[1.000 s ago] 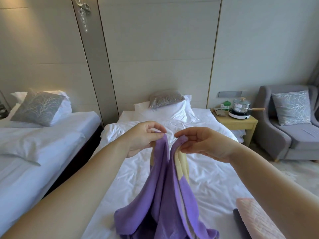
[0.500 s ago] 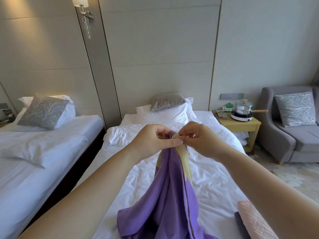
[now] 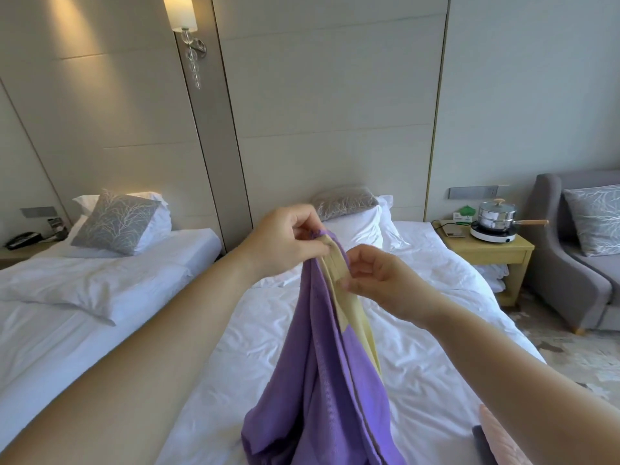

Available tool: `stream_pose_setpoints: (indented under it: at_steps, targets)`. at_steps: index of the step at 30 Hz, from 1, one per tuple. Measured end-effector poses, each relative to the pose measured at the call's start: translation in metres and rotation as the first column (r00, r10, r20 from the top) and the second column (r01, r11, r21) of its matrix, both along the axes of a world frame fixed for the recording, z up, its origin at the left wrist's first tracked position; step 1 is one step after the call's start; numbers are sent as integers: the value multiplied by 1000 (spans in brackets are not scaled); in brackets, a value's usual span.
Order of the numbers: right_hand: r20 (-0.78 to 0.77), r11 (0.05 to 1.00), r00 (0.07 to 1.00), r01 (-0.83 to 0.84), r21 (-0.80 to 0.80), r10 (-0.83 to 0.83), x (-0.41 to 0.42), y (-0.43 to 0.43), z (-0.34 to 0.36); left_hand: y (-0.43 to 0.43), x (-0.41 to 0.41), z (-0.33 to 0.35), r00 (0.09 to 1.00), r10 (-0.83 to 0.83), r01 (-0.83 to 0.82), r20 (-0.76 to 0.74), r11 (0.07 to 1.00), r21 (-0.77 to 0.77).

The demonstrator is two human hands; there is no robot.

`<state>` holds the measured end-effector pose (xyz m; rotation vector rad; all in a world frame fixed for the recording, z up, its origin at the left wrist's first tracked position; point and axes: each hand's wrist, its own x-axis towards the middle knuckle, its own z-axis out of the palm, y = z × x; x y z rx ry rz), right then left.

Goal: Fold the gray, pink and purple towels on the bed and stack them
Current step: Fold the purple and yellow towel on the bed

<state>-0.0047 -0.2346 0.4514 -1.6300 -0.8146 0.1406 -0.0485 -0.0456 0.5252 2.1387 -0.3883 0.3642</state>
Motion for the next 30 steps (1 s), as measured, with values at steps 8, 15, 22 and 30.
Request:
stream_pose_setpoints:
  at_steps: [8,15,22,30]
  targets:
    - [86,968,995,69,-243,-49,7,-6,-19,4,20,50,960,97,-41,262,976,-213]
    - [39,877,995,95,-472,-87,14,-24,-49,13,54,67,865,358,-142,352,847,-513]
    - [58,810,903,409,-421,-426,21,-50,-59,45,76,39,858,466,-195,217,685,-702]
    - [130,586,581,811,-3,-804,55,-85,-26,94,89,-9,864,504,-288,3,498,-818]
